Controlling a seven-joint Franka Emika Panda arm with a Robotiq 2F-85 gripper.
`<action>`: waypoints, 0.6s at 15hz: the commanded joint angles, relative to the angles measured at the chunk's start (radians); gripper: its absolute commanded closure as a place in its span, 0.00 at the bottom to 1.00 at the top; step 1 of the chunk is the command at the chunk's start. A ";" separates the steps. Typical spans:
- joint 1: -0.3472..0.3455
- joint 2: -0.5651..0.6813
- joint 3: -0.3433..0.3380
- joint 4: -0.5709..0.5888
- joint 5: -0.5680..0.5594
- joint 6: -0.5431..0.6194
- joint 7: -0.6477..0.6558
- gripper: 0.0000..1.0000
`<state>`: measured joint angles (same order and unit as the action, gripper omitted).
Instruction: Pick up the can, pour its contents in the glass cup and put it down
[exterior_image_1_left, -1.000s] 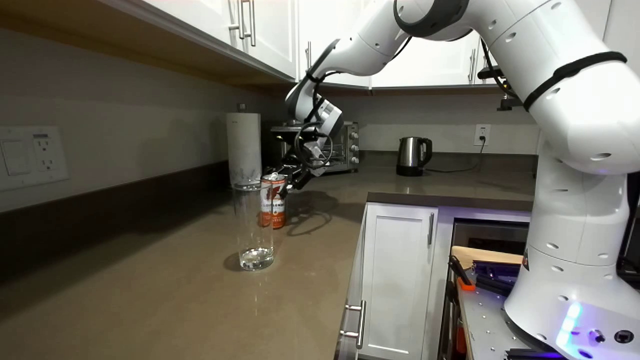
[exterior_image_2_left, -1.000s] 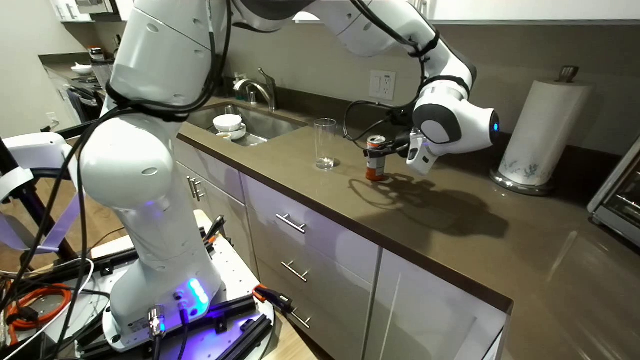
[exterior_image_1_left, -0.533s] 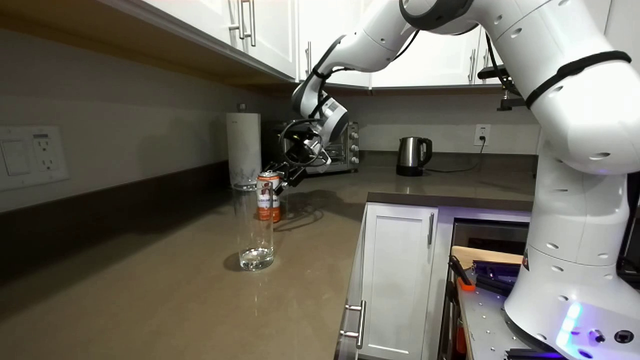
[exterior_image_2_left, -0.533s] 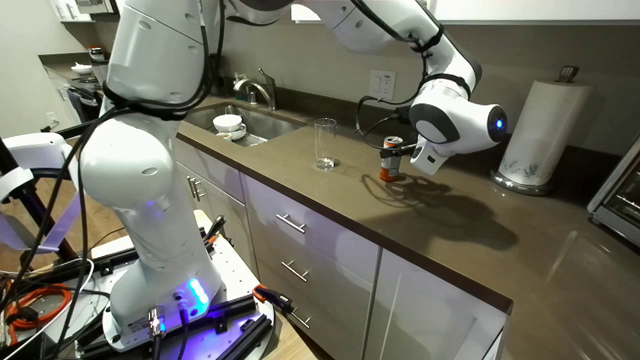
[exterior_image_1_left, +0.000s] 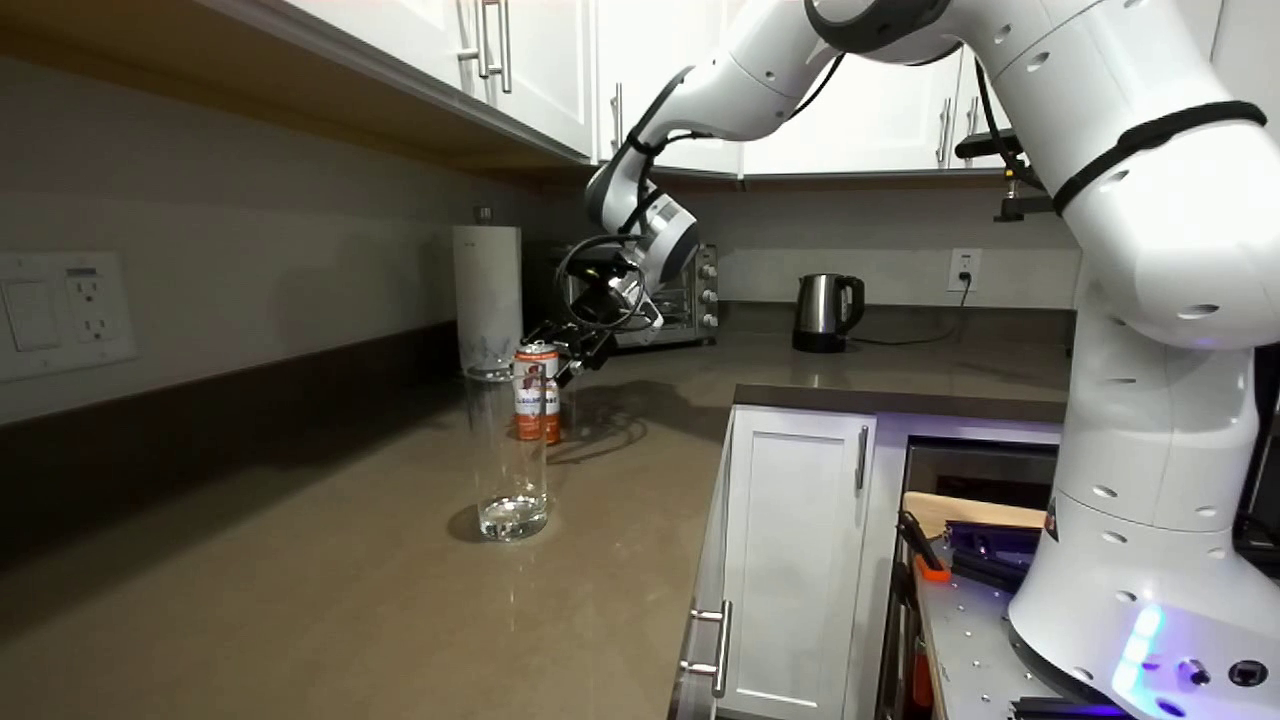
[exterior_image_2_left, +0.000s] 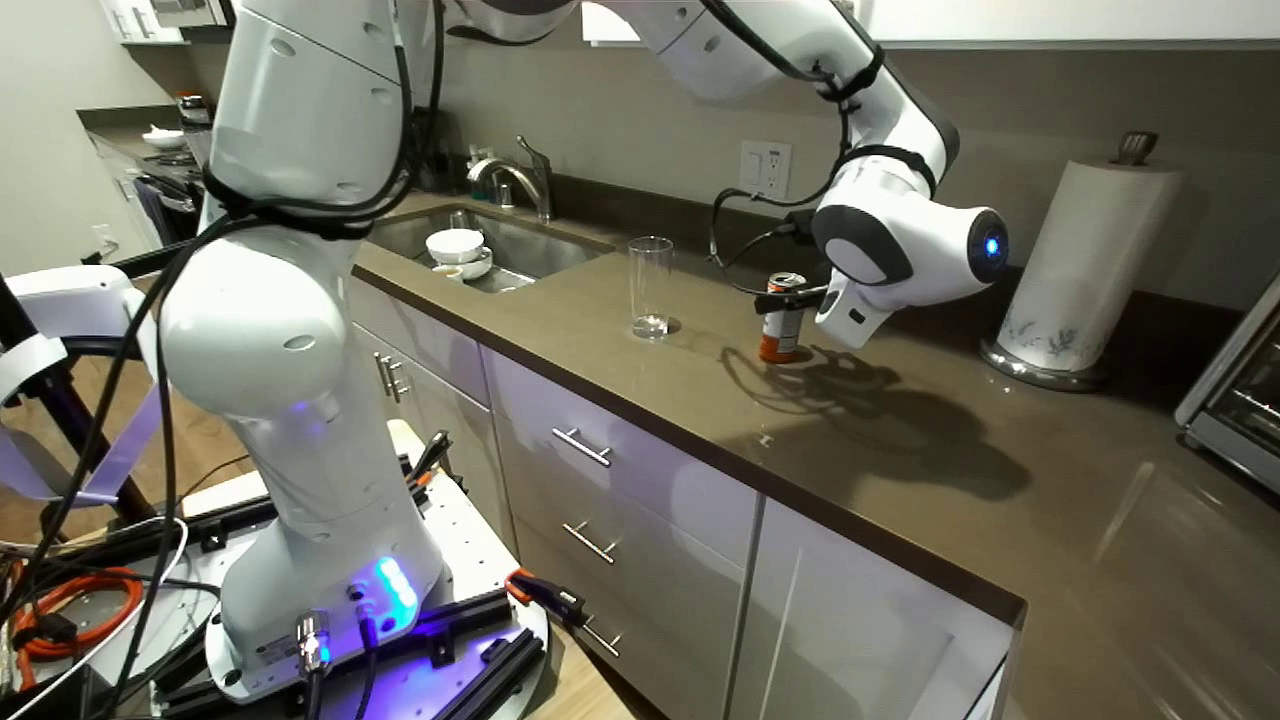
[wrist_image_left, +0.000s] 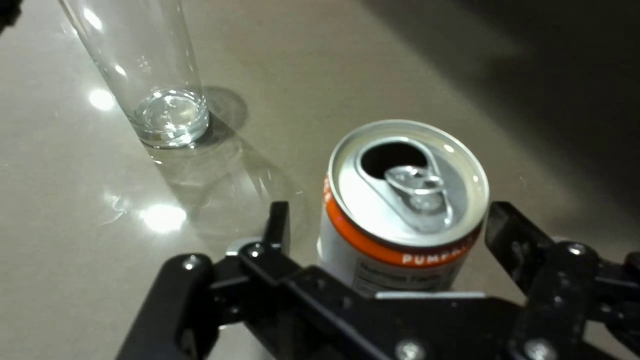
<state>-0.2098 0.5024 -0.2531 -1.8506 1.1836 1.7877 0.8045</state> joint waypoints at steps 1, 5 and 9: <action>-0.039 0.003 0.019 0.037 -0.027 -0.109 -0.048 0.00; -0.055 0.035 0.013 0.108 -0.112 -0.257 -0.111 0.00; -0.064 0.066 0.015 0.153 -0.152 -0.330 -0.146 0.00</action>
<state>-0.2524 0.5311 -0.2497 -1.7515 1.0624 1.5198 0.6936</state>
